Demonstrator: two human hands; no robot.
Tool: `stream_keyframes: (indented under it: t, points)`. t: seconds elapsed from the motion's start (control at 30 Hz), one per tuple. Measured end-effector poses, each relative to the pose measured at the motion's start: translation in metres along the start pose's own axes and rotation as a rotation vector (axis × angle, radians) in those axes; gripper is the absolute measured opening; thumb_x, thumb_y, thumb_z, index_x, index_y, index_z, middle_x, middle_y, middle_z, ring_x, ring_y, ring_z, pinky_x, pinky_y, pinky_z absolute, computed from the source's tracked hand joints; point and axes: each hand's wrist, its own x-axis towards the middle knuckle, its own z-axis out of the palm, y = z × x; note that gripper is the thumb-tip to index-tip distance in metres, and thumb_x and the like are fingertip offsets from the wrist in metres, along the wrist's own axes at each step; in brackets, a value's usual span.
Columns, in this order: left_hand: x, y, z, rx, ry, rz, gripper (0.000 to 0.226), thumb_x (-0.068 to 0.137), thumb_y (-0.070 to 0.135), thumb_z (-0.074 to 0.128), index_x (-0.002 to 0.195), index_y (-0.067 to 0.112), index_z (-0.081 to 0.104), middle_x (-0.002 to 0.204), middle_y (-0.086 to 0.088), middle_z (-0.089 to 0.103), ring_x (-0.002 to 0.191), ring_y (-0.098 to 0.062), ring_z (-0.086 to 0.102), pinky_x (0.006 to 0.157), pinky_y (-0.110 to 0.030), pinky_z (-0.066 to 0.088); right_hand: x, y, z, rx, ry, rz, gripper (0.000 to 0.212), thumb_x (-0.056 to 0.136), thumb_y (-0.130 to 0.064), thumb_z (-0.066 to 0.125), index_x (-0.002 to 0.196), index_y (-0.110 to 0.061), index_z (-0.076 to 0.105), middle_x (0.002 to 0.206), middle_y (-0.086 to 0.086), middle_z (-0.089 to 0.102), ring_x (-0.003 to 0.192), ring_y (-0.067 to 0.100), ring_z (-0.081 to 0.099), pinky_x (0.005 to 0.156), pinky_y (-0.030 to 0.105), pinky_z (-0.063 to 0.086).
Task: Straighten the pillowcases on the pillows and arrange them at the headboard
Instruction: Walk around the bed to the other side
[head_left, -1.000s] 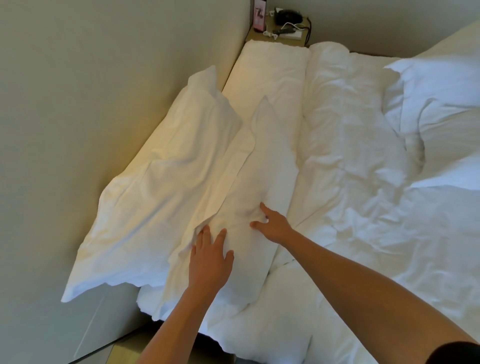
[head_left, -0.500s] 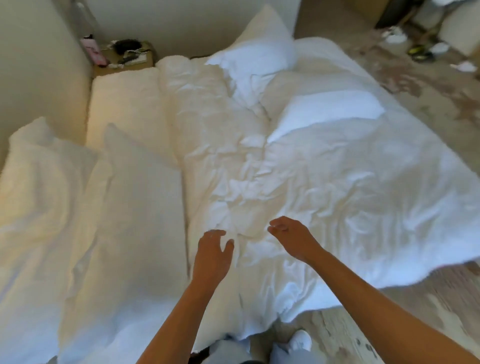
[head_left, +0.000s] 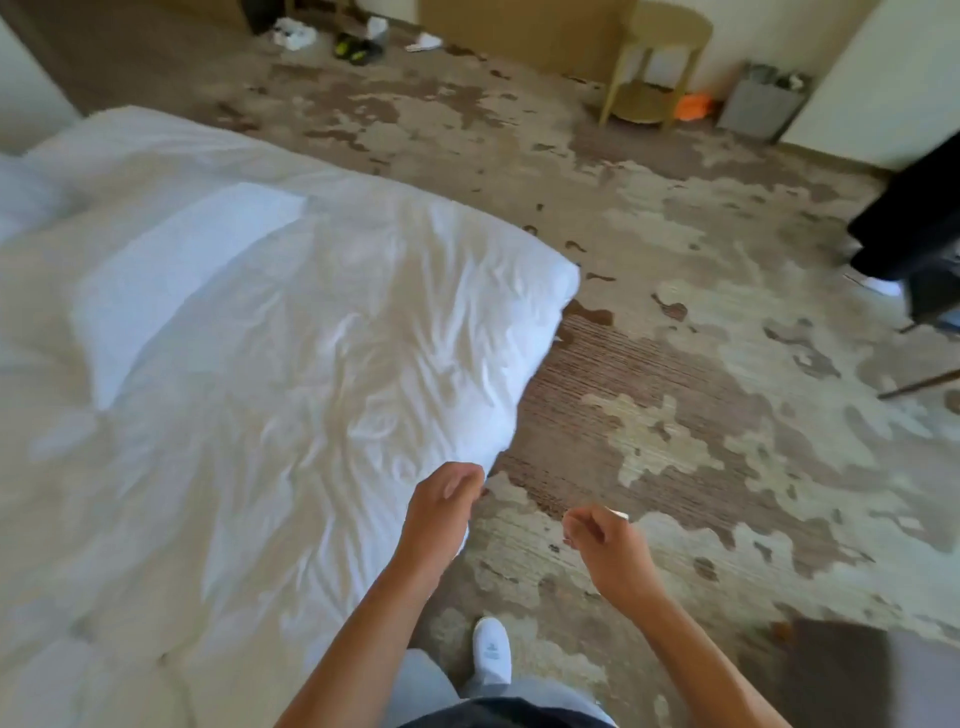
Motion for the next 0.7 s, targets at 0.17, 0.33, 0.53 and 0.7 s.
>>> stream_keyframes:
  t: [0.17, 0.33, 0.53, 0.7]
  points:
    - [0.053, 0.038, 0.046, 0.014, -0.135, -0.014, 0.015, 0.091, 0.043, 0.064, 0.086, 0.035, 0.076, 0.097, -0.001, 0.078, 0.099, -0.021, 0.073, 0.093, -0.046, 0.059, 0.041, 0.013, -0.047, 0.117, 0.071, 0.066, 0.022, 0.103, -0.031, 0.061, 0.082, -0.028, 0.067, 0.062, -0.004, 0.062, 0.046, 0.003, 0.048, 0.05, 0.019, 0.038]
    - [0.125, 0.07, 0.063, 0.041, -0.17, -0.065, 0.017, 0.098, 0.033, 0.064, 0.088, 0.026, 0.076, 0.095, -0.004, 0.077, 0.094, -0.027, 0.073, 0.09, -0.049, 0.059, 0.127, -0.028, -0.086, 0.173, 0.116, 0.066, 0.019, 0.102, -0.032, 0.06, 0.089, -0.023, 0.07, 0.076, 0.007, 0.071, 0.051, 0.01, 0.053, 0.051, 0.023, 0.044]
    - [0.223, 0.134, 0.089, 0.054, -0.151, -0.078, 0.016, 0.098, 0.027, 0.063, 0.09, 0.018, 0.073, 0.089, -0.005, 0.077, 0.092, -0.023, 0.073, 0.087, -0.045, 0.058, 0.231, -0.096, -0.148, 0.215, 0.182, -0.025, 0.017, 0.103, -0.033, 0.061, 0.09, -0.029, 0.071, 0.072, 0.0, 0.069, 0.048, 0.002, 0.049, 0.048, 0.016, 0.039]
    - [0.293, 0.205, 0.141, 0.069, -0.242, -0.067, 0.02, 0.1, 0.025, 0.06, 0.088, 0.014, 0.072, 0.087, -0.009, 0.075, 0.088, -0.027, 0.072, 0.074, -0.035, 0.056, 0.288, -0.111, -0.203, 0.243, 0.269, 0.019, 0.013, 0.101, -0.03, 0.064, 0.093, -0.035, 0.073, 0.085, -0.003, 0.074, 0.065, 0.014, 0.064, 0.057, 0.019, 0.047]
